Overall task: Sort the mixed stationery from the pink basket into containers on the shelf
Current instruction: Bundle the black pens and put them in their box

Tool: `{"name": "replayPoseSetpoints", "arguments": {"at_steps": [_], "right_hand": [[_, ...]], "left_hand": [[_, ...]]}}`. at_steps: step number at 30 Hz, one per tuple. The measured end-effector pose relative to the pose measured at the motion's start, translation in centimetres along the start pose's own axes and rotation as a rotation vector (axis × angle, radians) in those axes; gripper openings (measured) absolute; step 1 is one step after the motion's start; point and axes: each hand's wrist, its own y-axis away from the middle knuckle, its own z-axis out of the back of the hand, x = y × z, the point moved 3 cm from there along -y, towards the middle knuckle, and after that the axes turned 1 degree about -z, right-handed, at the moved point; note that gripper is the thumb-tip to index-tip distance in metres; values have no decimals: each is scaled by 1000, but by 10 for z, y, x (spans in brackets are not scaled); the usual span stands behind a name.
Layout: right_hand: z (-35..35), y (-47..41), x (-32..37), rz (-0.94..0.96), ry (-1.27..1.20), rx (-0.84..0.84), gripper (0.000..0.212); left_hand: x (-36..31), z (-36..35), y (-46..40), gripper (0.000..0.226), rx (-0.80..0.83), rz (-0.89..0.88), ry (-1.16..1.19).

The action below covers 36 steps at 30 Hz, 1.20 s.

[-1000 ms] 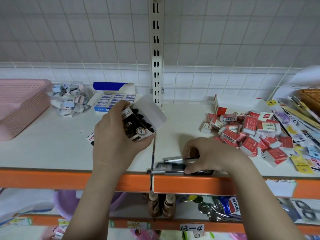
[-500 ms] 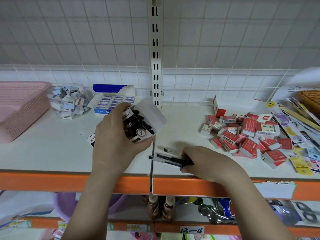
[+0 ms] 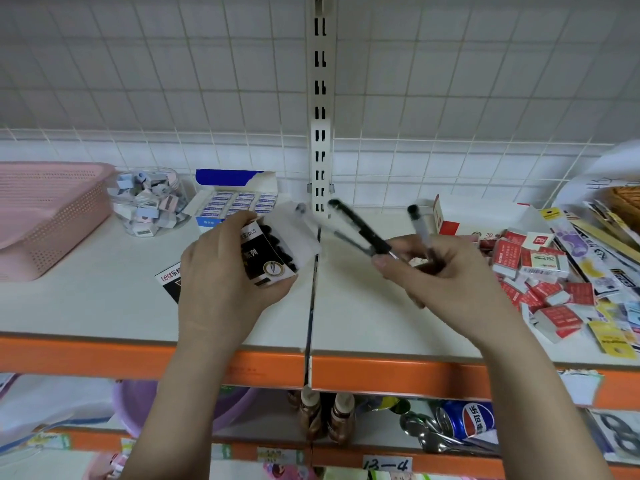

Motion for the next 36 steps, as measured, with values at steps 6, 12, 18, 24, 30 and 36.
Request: {"name": "replayPoseSetpoints", "arguments": {"at_steps": [6,12,18,24,30,36], "right_hand": [[-6,2,9,14,224,103,20],[2,2,23,7,182,95,7],[14,3,29,33,79,79,14],[-4,-2,27,61,-173,-189,7],[-36,-2,26,176,-100,-343,16],[-51,-2,19,180,49,-258,9]], "left_hand": [[-7,-4,6,71,27,-63,42],[-12,-6,10,76,44,-82,39],[-10,-7,11,73,50,-66,9],[-25,-8,11,70,17,-106,82],[-43,-16,9,67,104,-67,169],[-53,-12,7,65,51,-64,202]]}}
